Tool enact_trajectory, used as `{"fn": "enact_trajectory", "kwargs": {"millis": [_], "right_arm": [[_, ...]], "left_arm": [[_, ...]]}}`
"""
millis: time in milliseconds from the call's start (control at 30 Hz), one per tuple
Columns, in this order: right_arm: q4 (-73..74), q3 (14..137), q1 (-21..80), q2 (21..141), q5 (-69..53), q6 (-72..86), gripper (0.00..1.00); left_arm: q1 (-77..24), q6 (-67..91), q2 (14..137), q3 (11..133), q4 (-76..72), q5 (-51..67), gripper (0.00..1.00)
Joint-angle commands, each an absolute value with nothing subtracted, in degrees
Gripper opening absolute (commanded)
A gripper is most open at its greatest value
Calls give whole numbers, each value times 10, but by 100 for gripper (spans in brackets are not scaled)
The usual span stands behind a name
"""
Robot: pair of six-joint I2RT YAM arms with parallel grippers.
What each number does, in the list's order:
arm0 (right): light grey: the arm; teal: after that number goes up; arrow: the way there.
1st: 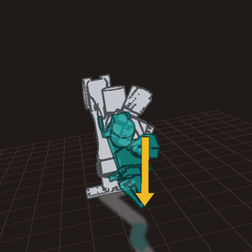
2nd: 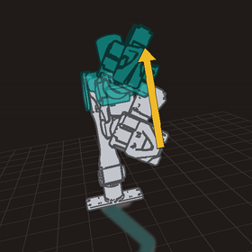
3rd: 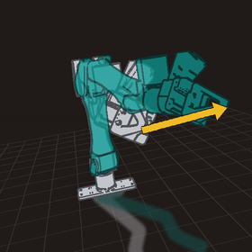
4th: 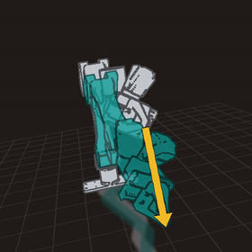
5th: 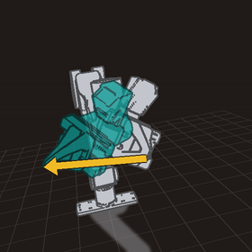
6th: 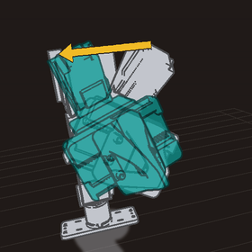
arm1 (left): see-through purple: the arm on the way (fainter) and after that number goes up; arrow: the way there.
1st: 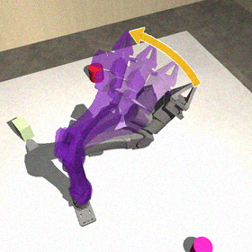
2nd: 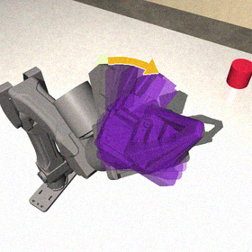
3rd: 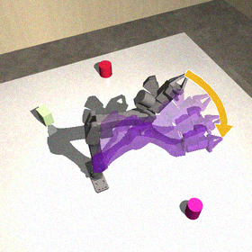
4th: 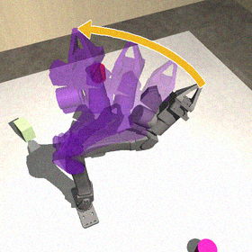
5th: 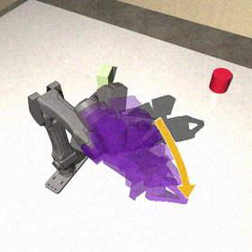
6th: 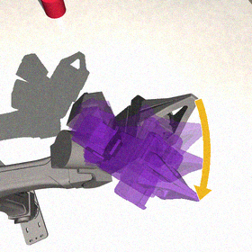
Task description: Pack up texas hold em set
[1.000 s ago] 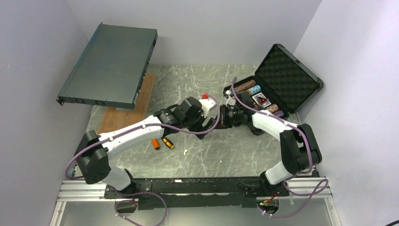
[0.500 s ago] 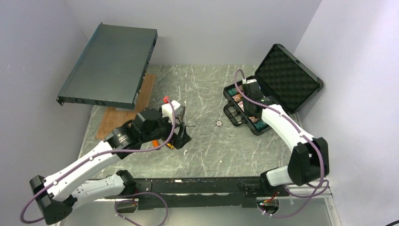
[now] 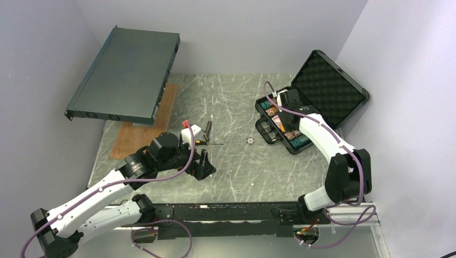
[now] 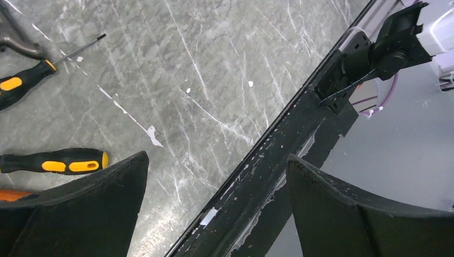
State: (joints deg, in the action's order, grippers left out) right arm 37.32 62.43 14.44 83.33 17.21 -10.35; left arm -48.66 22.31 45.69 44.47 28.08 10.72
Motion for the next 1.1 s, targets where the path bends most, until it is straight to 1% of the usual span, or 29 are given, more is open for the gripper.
{"fn": "enact_trajectory", "kwargs": {"millis": [0, 100, 400, 633, 1067], "right_arm": [[362, 687, 141, 867, 157, -138, 0], [396, 698, 134, 884, 177, -137, 0], [359, 640, 111, 876, 154, -157, 0], [350, 650, 102, 923, 163, -171, 0], [347, 658, 100, 964, 158, -187, 1]], "left_arm": [[-485, 240, 453, 455, 255, 134, 99], [-484, 242, 450, 460, 266, 132, 99], [-485, 246, 448, 453, 266, 145, 99], [-485, 239, 452, 462, 276, 137, 99], [-485, 235, 460, 464, 278, 138, 99]]}}
